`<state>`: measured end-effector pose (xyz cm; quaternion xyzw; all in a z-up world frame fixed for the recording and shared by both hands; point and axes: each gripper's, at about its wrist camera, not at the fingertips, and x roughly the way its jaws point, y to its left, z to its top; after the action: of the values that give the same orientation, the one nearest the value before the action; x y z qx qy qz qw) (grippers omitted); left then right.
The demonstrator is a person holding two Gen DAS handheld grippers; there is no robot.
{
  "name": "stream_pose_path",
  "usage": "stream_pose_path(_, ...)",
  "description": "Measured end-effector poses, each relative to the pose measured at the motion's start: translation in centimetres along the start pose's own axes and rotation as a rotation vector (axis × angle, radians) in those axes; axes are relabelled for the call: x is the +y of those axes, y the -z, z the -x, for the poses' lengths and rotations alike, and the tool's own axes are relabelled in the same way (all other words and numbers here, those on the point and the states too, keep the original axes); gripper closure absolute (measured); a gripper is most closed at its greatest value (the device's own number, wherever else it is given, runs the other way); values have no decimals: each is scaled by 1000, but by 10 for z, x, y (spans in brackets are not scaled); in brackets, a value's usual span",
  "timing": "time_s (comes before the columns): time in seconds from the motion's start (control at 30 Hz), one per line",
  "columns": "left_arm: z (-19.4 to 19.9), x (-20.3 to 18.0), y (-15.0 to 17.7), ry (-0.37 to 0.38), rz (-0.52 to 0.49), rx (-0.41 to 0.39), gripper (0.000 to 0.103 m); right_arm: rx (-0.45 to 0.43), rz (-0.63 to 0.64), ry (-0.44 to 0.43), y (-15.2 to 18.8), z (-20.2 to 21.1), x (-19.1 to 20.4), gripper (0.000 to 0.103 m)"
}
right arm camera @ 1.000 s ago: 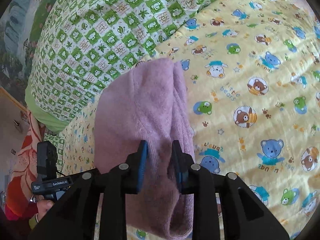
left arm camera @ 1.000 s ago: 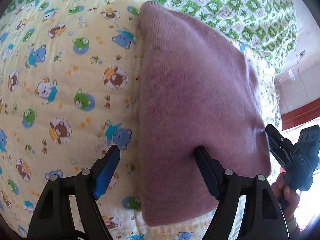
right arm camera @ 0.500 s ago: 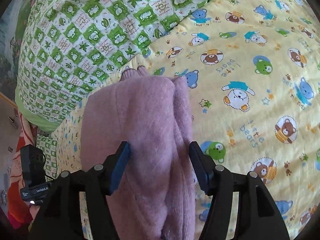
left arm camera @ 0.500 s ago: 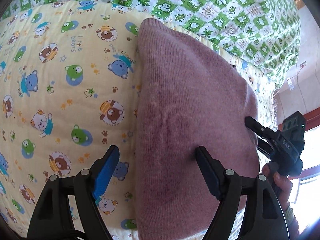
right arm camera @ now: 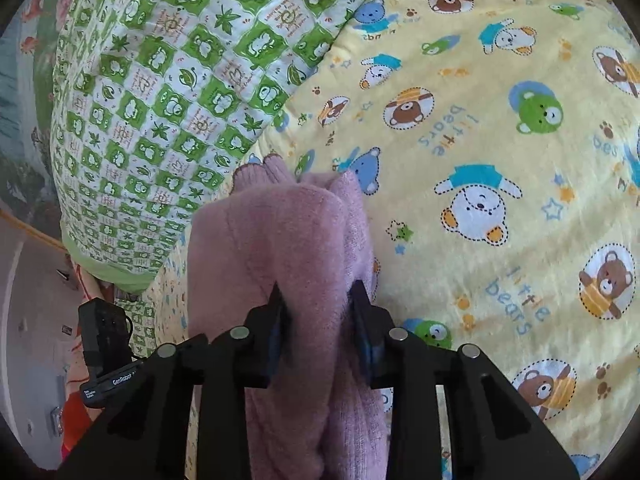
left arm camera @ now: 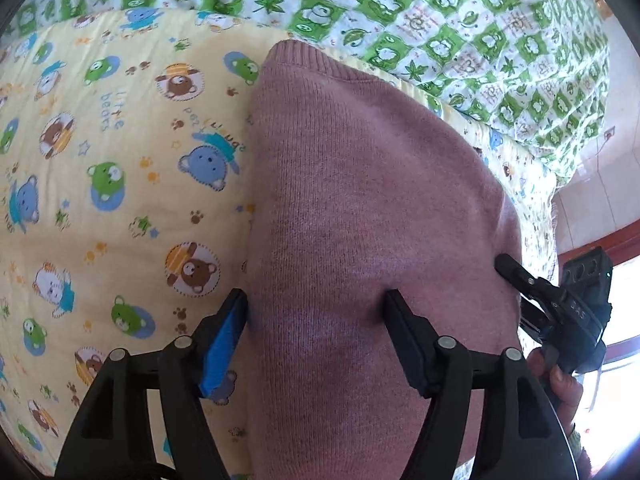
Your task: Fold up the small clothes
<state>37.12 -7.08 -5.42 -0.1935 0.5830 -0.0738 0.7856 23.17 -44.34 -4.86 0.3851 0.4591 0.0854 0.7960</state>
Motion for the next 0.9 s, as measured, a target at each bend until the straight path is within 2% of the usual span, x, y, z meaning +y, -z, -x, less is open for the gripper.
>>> stream_pose_path(0.07, 4, 4, 7, 0, 30, -2, 27, -4, 10, 26, 2, 10, 5, 51)
stream_pose_path(0.17, 6, 7, 19, -2, 59, 4, 22, -40, 35, 35, 9, 26, 11, 33)
stream_pose_path(0.23, 7, 8, 28, -9, 67, 5, 19, -28, 52, 39, 17, 31, 11, 28)
stream_pose_path(0.4, -2, 11, 41, -14, 99, 25, 9, 61, 39, 39, 37, 18, -1, 28)
stream_pose_path(0.5, -9, 12, 43, -8, 110, 24, 9, 57, 22, 7, 44, 14, -8, 28)
stream_pose_path(0.57, -13, 11, 43, 14, 108, 23, 11, 56, 18, -3, 45, 13, -7, 28)
stream_pose_path(0.6, -16, 12, 43, 37, 116, 28, 17, 60, 23, -5, 45, 11, -5, 29)
stream_pose_path(0.63, -20, 13, 42, 81, 136, 37, 26, 64, 33, -1, 46, 9, -2, 29)
stream_pose_path(0.67, -23, 16, 41, 126, 166, 49, 27, 63, 45, 3, 47, 6, 1, 32)
stream_pose_path(0.7, -24, 17, 41, 129, 171, 43, 31, 60, 52, 5, 48, 5, 1, 34)
stream_pose_path(0.77, -21, 12, 40, 120, 136, 25, 40, 55, 45, -14, 50, 0, -1, 54)
stream_pose_path(0.83, -12, 3, 42, 111, 97, -1, 55, 65, 6, -50, 50, -3, -4, 63)
stream_pose_path(0.9, -1, 2, 44, 120, 88, -20, 62, 51, -13, -77, 50, 3, -2, 68)
